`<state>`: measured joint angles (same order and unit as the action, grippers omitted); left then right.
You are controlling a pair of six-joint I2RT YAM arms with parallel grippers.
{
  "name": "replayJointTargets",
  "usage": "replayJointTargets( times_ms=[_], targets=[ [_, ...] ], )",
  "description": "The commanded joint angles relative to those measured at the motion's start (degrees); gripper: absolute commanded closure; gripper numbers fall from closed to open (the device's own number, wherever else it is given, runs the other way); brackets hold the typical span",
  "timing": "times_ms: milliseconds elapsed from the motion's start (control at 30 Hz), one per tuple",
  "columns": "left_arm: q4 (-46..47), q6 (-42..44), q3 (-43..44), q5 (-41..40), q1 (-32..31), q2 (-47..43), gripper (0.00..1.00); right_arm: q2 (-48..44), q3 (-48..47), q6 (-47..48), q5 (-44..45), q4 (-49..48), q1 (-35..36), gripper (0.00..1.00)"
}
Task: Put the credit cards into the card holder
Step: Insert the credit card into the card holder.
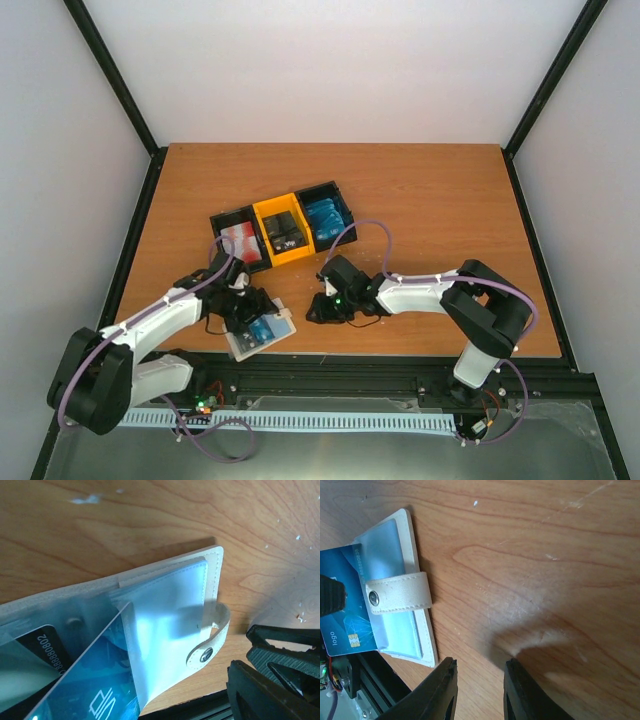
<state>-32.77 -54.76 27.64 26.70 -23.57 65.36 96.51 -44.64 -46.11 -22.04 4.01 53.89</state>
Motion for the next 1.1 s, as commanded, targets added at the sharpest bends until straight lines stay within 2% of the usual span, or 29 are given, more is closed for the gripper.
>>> replayJointTargets(
  times_ms=[0, 133, 433, 567, 733, 1067],
  targets=[
    [-3.4, -0.7, -1.3, -0.1, 2.1, -2.4, 0.30, 0.7, -1.3, 0.1, -0.6, -1.1, 1.2, 0.72],
    [-1.3, 0.0, -2.7, 1.3, 2.9, -3.9, 0.46, 1.3, -2.3, 1.1, -0.8, -0.8, 1.8, 0.72],
    [6.2, 6.8, -2.0, 3.5, 2.9, -0.3, 0.70, 1.1, -3.4, 0.7, 3.0, 0.9, 2.3, 0.75],
    [11.5, 8.1, -1.8, 6.6, 2.9, 1.5, 0.74, -0.3, -2.7, -1.0, 6.2, 1.1, 2.3, 0.76],
    [17.0, 9.0, -0.8, 10.1, 2.7, 5.7, 0.75, -2.3, -1.3, -2.3, 8.8, 0.4, 2.3, 0.76],
    [21.6, 9.1, 2.9, 10.7, -0.1, 13.7, 0.79, -4.7, -0.9, -2.1, 10.8, 2.5, 2.3, 0.76]
  ],
)
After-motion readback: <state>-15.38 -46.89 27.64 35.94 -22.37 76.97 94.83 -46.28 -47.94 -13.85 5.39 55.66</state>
